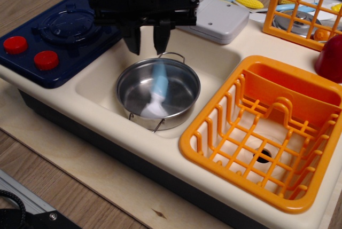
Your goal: Put spoon into pan
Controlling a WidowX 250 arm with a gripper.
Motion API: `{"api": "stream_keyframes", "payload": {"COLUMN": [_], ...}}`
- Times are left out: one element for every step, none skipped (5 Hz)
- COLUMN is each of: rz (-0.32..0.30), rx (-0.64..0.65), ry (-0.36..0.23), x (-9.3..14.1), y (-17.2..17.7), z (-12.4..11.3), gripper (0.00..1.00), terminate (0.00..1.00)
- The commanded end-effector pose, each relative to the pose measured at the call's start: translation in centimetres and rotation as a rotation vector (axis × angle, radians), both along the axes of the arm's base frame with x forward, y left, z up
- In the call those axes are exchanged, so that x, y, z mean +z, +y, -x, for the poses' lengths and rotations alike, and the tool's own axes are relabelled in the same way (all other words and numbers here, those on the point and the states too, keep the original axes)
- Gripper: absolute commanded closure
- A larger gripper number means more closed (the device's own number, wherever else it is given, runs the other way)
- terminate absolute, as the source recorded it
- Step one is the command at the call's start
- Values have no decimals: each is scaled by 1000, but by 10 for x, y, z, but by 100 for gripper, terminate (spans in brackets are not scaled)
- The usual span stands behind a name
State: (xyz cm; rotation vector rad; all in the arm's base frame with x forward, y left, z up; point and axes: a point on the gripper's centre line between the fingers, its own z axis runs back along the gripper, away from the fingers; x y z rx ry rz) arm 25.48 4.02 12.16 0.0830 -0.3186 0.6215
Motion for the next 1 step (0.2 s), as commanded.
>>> {"api": "stream_keyframes", "payload": {"rz": [-7], "rx": [7], "ry": [-39], "x": [10], "y": [2], "z": [-3], "gripper": [0], "terminate": [100]}}
